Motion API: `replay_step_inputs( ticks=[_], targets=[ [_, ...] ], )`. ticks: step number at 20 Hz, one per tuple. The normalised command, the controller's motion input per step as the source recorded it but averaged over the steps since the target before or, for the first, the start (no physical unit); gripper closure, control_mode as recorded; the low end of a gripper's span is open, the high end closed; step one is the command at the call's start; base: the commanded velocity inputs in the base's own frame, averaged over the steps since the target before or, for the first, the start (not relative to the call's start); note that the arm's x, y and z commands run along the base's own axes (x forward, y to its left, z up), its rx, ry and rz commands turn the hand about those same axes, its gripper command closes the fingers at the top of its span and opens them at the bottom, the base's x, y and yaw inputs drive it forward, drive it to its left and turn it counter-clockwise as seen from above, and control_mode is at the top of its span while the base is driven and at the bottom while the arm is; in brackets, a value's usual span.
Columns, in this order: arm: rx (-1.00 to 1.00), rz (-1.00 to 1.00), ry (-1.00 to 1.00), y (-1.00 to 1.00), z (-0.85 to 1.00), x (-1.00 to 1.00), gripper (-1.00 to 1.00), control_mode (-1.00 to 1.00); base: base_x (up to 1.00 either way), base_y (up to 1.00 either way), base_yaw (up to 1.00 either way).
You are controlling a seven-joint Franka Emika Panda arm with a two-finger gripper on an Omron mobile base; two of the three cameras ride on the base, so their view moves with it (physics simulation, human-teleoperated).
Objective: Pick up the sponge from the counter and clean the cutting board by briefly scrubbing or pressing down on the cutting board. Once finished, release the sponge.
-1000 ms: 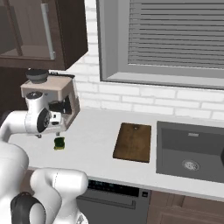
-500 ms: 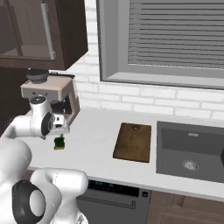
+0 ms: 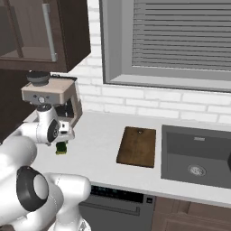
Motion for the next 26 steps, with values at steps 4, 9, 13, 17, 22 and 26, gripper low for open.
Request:
replay_step_inputs(
  ticks=[4,9,13,17,22,26],
  targets=[
    [0.00,0.00,0.00,0.11,-0.25,0.00,-1.00,-1.00,0.00,0.00,0.00],
    [0.00,0.00,0.00,0.09,-0.21,0.04,-1.00,-1.00,0.00,0.00,0.00],
    [0.00,0.00,0.00,0.02,-0.14,0.11,-1.00,-1.00,0.00,0.00,0.00],
    [0.00,0.00,0.00,0.00,-0.16,0.16,-1.00,-1.00,0.00,0.00,0.00],
    [0.00,0.00,0.00,0.00,-0.18,0.15,-1.00,-1.00,0.00,0.00,0.00],
    [0.00,0.00,0.00,0.01,-0.23,0.11,-1.00,-1.00,0.00,0.00,0.00]
  ],
)
